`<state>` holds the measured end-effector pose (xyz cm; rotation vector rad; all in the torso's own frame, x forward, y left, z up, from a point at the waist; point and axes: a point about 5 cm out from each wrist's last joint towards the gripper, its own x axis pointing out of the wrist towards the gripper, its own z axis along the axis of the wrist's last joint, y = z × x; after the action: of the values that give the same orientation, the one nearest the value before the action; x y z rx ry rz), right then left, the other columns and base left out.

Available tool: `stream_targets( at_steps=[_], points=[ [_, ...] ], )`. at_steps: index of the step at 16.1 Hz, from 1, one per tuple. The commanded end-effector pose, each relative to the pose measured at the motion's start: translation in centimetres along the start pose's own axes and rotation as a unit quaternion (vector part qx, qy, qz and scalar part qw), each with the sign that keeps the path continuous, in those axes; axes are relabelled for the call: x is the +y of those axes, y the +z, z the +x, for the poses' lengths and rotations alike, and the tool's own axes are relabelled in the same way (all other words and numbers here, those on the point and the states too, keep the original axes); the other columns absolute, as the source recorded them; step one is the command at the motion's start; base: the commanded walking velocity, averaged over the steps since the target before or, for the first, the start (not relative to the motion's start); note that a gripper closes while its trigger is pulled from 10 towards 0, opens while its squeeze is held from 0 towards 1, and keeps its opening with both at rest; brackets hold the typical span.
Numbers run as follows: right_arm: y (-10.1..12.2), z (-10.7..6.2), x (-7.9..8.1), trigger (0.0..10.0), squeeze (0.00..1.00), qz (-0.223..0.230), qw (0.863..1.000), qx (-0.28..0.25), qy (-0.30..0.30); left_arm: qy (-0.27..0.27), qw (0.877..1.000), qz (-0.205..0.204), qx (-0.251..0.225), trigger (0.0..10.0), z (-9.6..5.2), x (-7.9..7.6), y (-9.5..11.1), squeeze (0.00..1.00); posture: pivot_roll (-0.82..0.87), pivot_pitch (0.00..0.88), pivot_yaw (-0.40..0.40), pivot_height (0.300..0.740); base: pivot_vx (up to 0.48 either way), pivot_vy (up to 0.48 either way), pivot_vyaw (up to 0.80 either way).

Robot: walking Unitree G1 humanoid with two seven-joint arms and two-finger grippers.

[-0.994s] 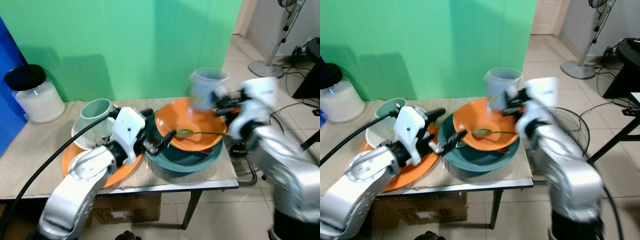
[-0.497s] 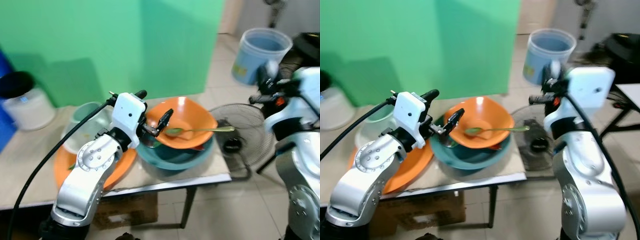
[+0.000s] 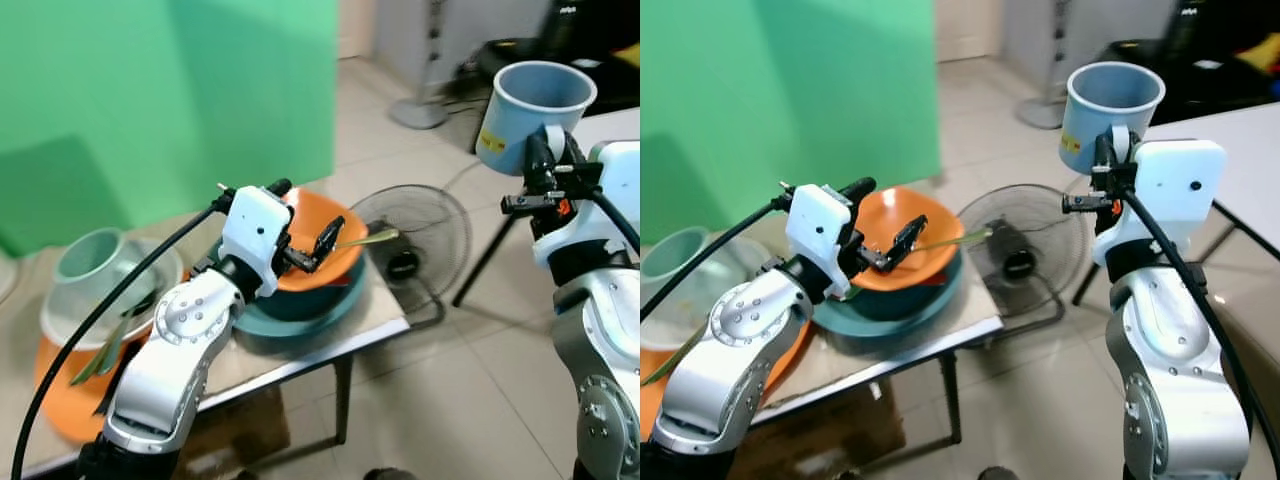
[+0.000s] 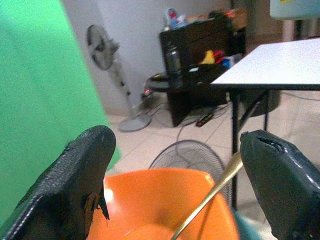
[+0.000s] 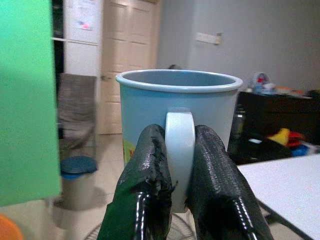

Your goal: Setting the table

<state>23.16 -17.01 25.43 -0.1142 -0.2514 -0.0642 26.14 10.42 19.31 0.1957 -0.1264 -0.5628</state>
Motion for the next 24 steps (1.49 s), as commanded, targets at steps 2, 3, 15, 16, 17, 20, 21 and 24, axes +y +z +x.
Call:
stream_targets(
  at_steps=[2,3,15,16,17,20,21,24],
  points=[
    [-1.4,-0.2,-0.2,2.1,0.00,0.002,0.999,0.032,-0.016,0.015,1.000,-0.002,0.001,10.0,0.0,0.2,-0.2,0.91,-0.01,0.002,0.032,0.740,0.000,0.000,-0.79],
    [-2.2,-0.3,-0.5,0.0,0.00,0.010,0.998,0.048,-0.027,0.029,1.000,-0.006,0.001,10.0,0.0,0.3,-0.4,0.78,-0.01,0.010,0.028,0.740,0.000,0.000,-0.80],
    [-4.6,-0.8,0.5,10.0,0.00,0.016,0.996,0.091,-0.011,0.106,0.994,-0.011,0.014,10.0,-0.8,1.5,-1.2,0.00,0.01,0.013,0.003,0.740,0.000,0.000,-0.79],
    [-4.8,-0.9,0.6,10.0,0.00,0.012,0.996,0.093,-0.010,0.111,0.994,-0.008,0.011,10.0,-0.8,1.6,-1.2,0.00,0.01,0.013,0.003,0.740,0.000,0.000,-0.77],
    [-5.2,-0.9,0.8,10.0,0.00,0.012,0.995,0.098,-0.005,0.111,0.994,-0.014,0.006,10.0,-0.8,1.6,-1.1,0.00,0.01,0.012,0.003,0.740,0.000,0.000,-0.77],
    [-6.2,-1.2,1.0,10.0,0.00,0.038,0.992,0.119,-0.001,0.103,0.994,-0.022,-0.001,10.0,-0.8,1.5,-0.9,0.00,0.00,0.006,0.005,0.740,0.195,0.000,-0.26],
    [-6.3,-1.3,1.0,10.0,0.00,0.041,0.992,0.120,-0.003,0.103,0.994,-0.024,-0.001,10.0,-0.8,1.4,-1.0,0.00,0.00,0.006,0.006,0.740,0.311,0.000,0.00],
    [-6.3,-1.3,1.1,10.0,0.00,0.040,0.992,0.119,0.005,0.102,0.994,-0.028,0.001,10.0,-0.8,1.3,-1.1,0.00,0.00,0.004,0.009,0.740,0.310,0.000,0.00]
  ],
)
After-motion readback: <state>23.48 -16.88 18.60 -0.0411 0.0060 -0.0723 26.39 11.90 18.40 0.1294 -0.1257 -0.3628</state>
